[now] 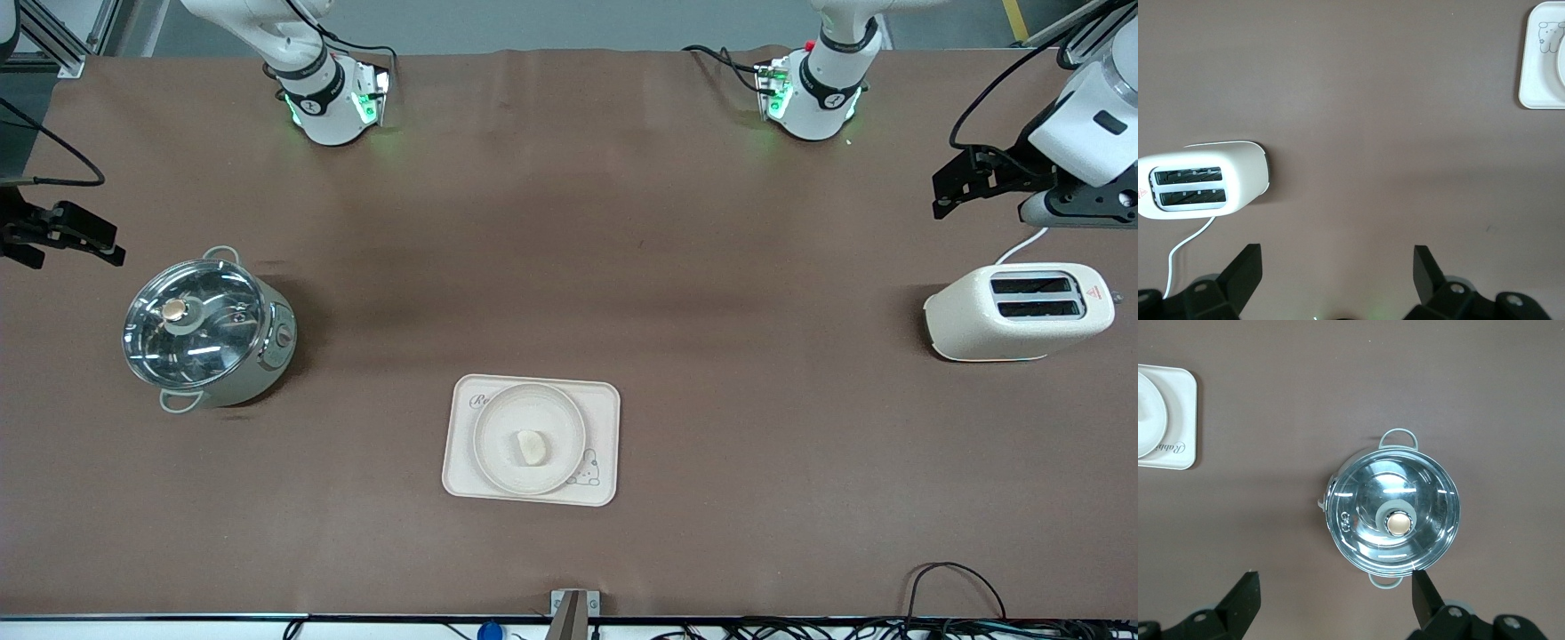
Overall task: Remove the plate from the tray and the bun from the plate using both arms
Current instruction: 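Move the right gripper toward the white plate on the tray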
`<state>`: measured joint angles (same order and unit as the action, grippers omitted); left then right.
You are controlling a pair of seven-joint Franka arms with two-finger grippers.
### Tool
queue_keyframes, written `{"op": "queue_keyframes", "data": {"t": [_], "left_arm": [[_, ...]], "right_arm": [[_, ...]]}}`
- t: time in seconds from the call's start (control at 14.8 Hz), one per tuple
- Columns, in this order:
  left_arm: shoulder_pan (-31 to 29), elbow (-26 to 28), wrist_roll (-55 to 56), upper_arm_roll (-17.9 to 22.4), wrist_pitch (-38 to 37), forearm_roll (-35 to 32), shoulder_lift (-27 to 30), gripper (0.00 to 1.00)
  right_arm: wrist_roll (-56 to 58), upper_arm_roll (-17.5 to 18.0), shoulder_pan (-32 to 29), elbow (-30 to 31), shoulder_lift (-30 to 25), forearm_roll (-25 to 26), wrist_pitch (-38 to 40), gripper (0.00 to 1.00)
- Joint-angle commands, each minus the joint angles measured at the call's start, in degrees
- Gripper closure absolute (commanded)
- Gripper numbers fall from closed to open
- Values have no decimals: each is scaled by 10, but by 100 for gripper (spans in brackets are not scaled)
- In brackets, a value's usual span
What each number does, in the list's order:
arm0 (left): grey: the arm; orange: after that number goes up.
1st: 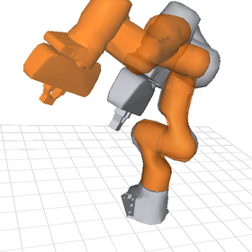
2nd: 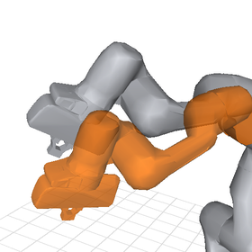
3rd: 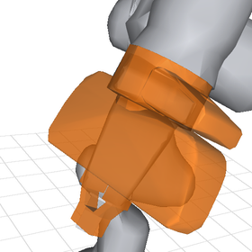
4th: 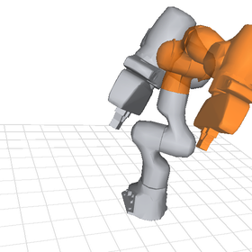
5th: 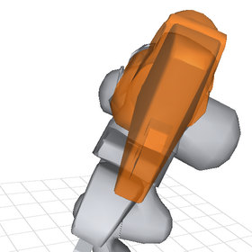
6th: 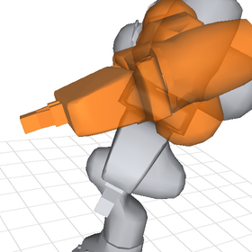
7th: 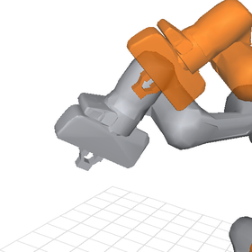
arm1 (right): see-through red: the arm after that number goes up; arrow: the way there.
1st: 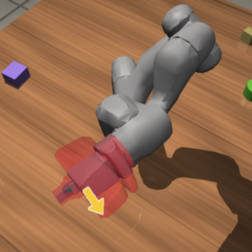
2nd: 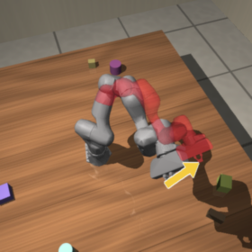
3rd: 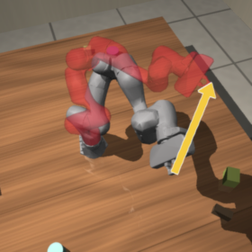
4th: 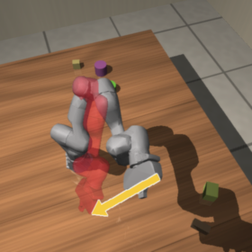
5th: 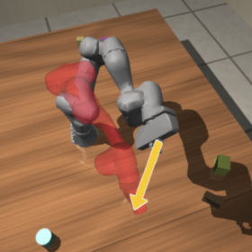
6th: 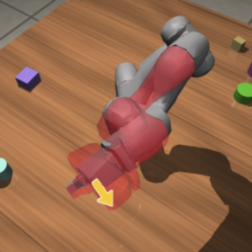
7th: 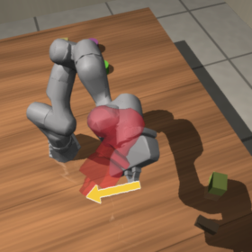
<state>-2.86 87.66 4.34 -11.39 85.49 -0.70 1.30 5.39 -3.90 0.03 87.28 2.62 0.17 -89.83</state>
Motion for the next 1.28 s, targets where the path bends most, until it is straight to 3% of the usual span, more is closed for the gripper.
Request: {"op": "queue_keyframes", "data": {"t": [0.0, 0.34, 0.54, 0.74, 1.22], "left_arm": [[1, -15, -6, -1, -11, -8, -6, 0], [-3, -27, -2, 1, -11, -8, -16, 0], [-7, -32, 3, 3, -11, -4, -21, 0], [-7, -34, -3, 3, -9, -9, -24, 0], [-7, -35, 1, 4, -1, -7, -33, 0]], "right_arm": [[-6, 6, -6, 10, -15, 5, 4, 0], [-47, 14, 7, 11, -8, -25, -5, 0], [-63, 38, 23, 11, 35, -79, -45, 0], [-129, 38, 79, 13, 105, -98, -122, 0], [-165, 40, 161, 2, 335, -224, -393, 0]]}}
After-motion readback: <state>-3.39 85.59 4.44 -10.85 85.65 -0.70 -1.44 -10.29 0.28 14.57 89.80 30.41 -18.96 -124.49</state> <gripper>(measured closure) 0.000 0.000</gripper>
